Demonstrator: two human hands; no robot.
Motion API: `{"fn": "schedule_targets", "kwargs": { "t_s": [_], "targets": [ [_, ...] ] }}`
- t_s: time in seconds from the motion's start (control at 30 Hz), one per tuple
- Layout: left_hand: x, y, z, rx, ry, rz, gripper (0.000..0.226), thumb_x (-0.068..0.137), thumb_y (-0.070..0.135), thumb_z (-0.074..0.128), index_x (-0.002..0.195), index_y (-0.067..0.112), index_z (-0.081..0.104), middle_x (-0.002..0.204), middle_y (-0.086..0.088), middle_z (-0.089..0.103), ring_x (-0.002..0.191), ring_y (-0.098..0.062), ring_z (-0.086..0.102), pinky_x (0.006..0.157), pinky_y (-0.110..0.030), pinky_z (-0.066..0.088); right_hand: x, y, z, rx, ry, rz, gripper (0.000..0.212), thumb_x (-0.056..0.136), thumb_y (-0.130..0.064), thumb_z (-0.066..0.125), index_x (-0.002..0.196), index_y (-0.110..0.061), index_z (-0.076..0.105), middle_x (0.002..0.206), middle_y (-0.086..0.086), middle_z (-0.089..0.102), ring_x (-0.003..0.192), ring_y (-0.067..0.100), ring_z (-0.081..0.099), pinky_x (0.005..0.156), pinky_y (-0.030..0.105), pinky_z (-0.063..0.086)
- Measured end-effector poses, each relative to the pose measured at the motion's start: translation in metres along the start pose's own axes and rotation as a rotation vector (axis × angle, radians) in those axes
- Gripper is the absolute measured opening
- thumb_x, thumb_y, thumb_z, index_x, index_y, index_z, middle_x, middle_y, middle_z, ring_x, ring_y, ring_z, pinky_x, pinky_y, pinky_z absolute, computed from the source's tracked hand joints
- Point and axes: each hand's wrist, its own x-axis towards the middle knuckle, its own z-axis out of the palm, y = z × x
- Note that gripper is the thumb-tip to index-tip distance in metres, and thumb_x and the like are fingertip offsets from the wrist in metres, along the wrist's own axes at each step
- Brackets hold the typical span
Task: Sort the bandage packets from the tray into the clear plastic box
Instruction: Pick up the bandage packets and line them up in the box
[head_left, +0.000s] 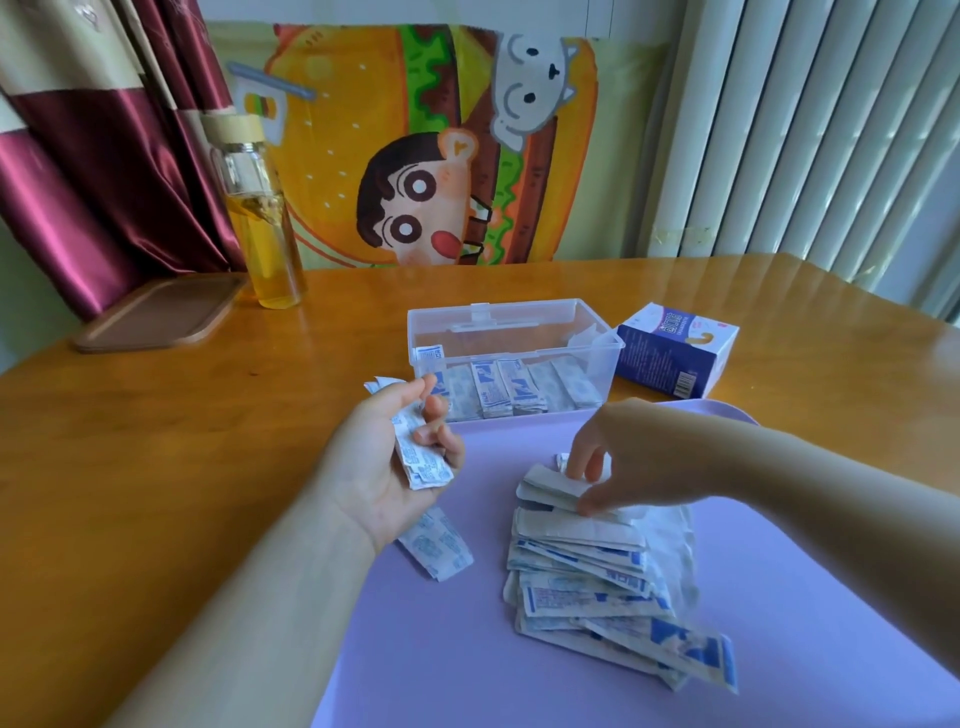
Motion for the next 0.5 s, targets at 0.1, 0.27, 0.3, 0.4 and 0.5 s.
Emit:
{"fn": "schedule_targets", "kwargs": {
  "t_s": [0.1,0.27,0.3,0.4,0.5],
  "targets": [
    [0.0,0.0,0.0,0.0,-0.006,-0.002,0.022,0.094,0.016,0.049,0.115,0.01,0.054,0.064,0.0,0.05,0.042,-0.005,0.032,0.045,-0.014,0.041,-0.001,0.002,-0.003,0.014,0.067,0.012,0.02,0.086,-0.025,0.058,0.099,-0.022,0.073,0.097,-0.009,0.071,0.09,0.01,0.064,0.083,0.026,0.052],
    [0.002,-0.001,-0.001,0.025,-0.005,-0.018,0.025,0.093,0.015,0.051,0.118,0.012,0.053,0.063,0.0,0.05,0.041,-0.005,0.032,0.044,-0.014,0.04,0.0,0.007,-0.004,0.024,0.207,0.046,0.019,0.089,-0.021,0.056,0.096,-0.018,0.073,0.09,-0.008,0.071,0.084,0.01,0.066,0.079,0.025,0.053],
    [0.001,-0.001,-0.001,0.028,-0.009,-0.024,0.025,0.093,0.015,0.051,0.117,0.012,0.052,0.062,0.0,0.051,0.04,-0.005,0.032,0.043,-0.014,0.04,0.0,0.009,-0.004,0.039,0.236,0.051,0.018,0.089,-0.021,0.056,0.095,-0.018,0.073,0.087,-0.009,0.07,0.083,0.009,0.065,0.077,0.025,0.053],
    [0.002,-0.002,-0.003,0.029,-0.007,-0.023,0.025,0.092,0.015,0.051,0.117,0.013,0.052,0.061,0.0,0.05,0.039,-0.005,0.032,0.042,-0.013,0.039,-0.001,0.012,-0.007,0.176,0.288,0.057,0.016,0.087,-0.024,0.06,0.092,-0.019,0.074,0.079,-0.013,0.067,0.08,0.007,0.065,0.073,0.023,0.053],
    [0.0,-0.004,-0.001,0.043,-0.034,-0.036,0.025,0.09,0.014,0.054,0.115,0.014,0.051,0.062,0.002,0.049,0.038,-0.004,0.029,0.039,-0.012,0.035,-0.002,0.009,-0.006,0.471,0.288,0.08,0.01,0.08,-0.03,0.07,0.085,-0.023,0.074,0.077,-0.01,0.071,0.071,0.005,0.064,0.071,0.023,0.052]
  ]
}}
